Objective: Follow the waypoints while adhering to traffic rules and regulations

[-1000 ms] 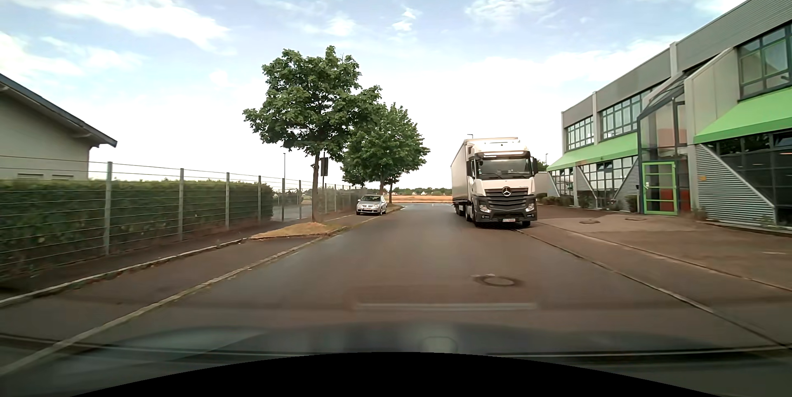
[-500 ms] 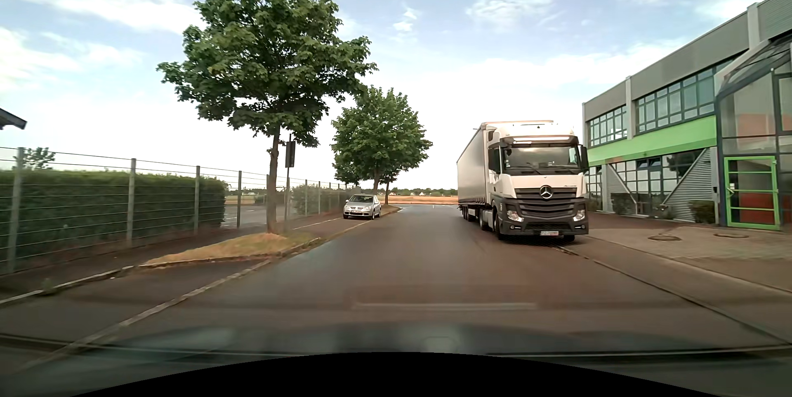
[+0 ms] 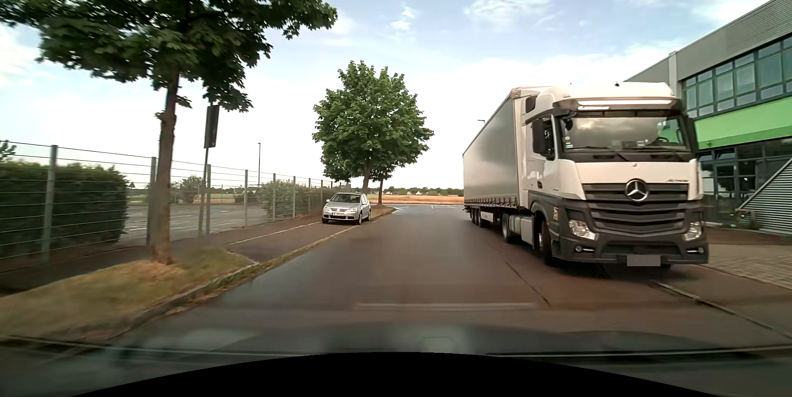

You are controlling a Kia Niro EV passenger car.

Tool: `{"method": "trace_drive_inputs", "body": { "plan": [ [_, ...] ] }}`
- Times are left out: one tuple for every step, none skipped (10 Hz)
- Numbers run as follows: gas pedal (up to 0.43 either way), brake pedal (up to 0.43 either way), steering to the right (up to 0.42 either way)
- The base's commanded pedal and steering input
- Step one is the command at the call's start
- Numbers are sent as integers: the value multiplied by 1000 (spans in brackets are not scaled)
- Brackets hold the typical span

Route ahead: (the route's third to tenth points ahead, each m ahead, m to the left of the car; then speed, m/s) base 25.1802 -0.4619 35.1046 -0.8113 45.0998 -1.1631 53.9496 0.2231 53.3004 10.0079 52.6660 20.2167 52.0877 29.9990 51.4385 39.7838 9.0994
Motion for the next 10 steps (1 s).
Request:
{"method": "trace_drive_inputs", "body": {
  "plan": [
    [59,0,13],
    [59,0,14],
    [59,0,14],
    [47,0,18],
    [47,0,22],
    [47,0,23],
    [47,0,23],
    [47,0,23],
    [47,0,23],
    [47,0,23]
  ]
}}
